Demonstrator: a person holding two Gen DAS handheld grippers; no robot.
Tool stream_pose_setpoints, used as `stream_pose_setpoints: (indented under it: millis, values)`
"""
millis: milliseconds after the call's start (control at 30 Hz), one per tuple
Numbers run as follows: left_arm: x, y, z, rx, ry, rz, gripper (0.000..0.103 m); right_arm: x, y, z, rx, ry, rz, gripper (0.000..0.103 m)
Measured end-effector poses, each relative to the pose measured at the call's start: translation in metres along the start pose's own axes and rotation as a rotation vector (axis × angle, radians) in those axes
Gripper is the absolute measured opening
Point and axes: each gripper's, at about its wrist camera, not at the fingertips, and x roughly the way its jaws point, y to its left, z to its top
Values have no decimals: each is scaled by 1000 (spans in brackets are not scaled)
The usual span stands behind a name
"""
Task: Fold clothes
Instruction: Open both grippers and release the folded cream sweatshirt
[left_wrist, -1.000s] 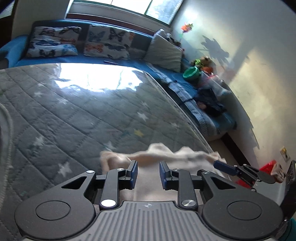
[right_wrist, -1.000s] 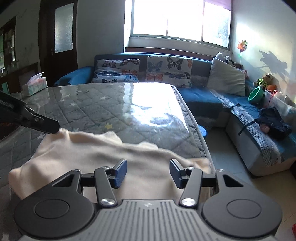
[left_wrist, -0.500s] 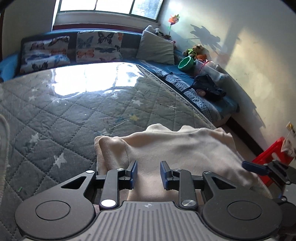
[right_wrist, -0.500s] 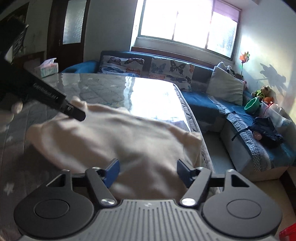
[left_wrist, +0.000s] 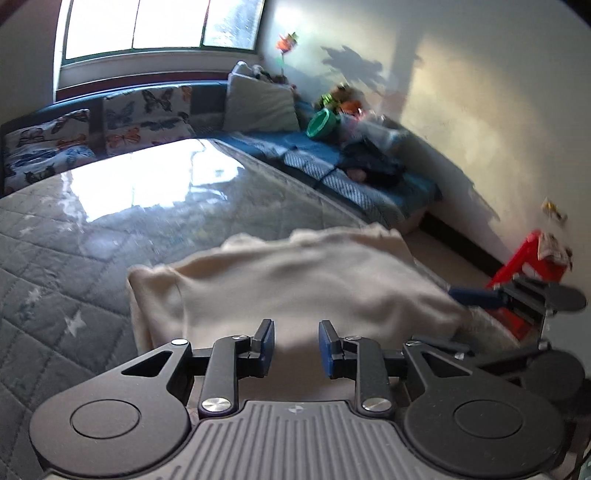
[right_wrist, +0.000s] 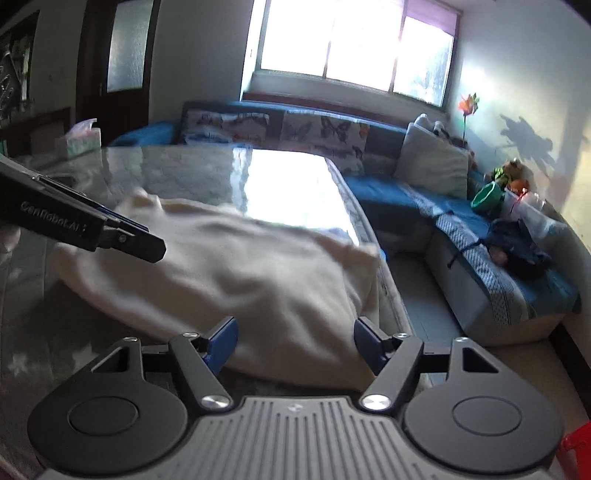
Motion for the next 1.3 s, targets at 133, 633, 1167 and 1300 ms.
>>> stream_pose_setpoints:
  millis: [133,633,1167,1300]
  values:
    - [-4,1,-7,-3,-3,-12,28,-13,-11,2,49,-35,4,67]
    - [-25,21,-19,-104,1,-9,29,-14,-44,-1,281,-15,123,52]
    - [-41,32,-30,-206,36,-5,45,-12,-17,3,195,-26,101,72]
    - [-46,29,-31,-204,33,-6,49,-15,-12,2,196,-29,101,79]
